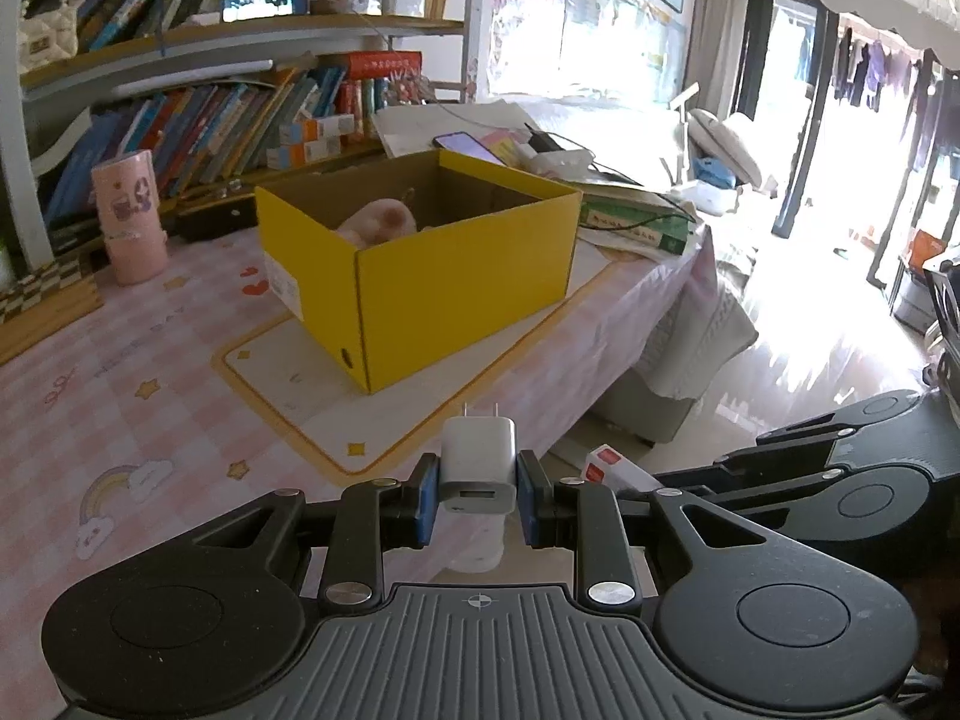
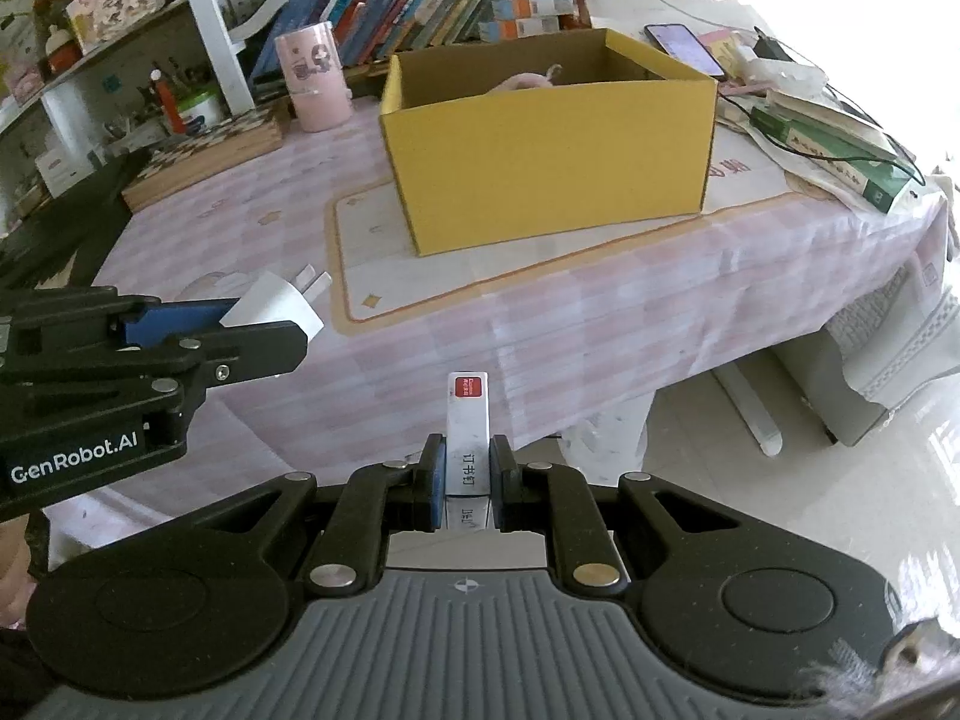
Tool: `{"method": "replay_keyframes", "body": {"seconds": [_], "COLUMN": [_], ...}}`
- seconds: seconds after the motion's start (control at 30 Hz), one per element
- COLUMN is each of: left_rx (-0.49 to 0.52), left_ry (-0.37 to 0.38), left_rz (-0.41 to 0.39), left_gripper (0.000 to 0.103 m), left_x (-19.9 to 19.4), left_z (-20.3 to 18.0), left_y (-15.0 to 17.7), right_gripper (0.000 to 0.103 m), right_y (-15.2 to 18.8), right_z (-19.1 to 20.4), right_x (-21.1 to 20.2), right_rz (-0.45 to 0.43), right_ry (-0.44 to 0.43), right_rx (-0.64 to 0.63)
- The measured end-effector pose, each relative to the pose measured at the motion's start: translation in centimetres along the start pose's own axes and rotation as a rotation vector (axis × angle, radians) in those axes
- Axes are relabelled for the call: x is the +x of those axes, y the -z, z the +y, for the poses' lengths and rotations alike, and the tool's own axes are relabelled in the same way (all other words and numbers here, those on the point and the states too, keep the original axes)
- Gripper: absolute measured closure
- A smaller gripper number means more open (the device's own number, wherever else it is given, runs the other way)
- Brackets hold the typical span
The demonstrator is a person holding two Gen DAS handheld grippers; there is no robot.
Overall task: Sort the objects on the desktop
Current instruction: 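Lift the charger and small box and carry both toward the yellow box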
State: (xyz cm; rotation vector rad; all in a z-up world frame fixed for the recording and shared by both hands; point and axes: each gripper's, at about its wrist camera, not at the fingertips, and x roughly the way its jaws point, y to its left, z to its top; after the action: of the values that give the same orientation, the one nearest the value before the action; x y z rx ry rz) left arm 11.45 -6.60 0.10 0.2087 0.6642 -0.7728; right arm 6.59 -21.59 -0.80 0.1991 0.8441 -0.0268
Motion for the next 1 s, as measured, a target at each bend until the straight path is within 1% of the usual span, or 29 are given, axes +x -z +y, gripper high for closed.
{"method": "replay_keyframes", "body": {"seconds": [0.27,0.57,1.0], "left_rx": [0.01,0.0,-0.009], "left_ry": [-0.006,-0.017,-0.074], "left_rz": [0.011,0.014,-0.022], "left_gripper": [0.078,0.078,0.078], "left_x": [2.6,5.9,8.5], "left_z": [-1.5,-3.1,-4.9], "left_y": [-1.8,-3.9,-7.0], "right_gripper": [0.09,0.09,0.09], "right_y": [-1.8,-4.2,-7.4], "right_z": [-3.3,-7.1,-11.1], "right_x": [1.2,2.6,3.8], "right_rz": [0.009,0.017,-0.006], "right_ry": [-0.015,-0.034,-0.079], "right_rx": [0.0,-0.02,-0.051]}}
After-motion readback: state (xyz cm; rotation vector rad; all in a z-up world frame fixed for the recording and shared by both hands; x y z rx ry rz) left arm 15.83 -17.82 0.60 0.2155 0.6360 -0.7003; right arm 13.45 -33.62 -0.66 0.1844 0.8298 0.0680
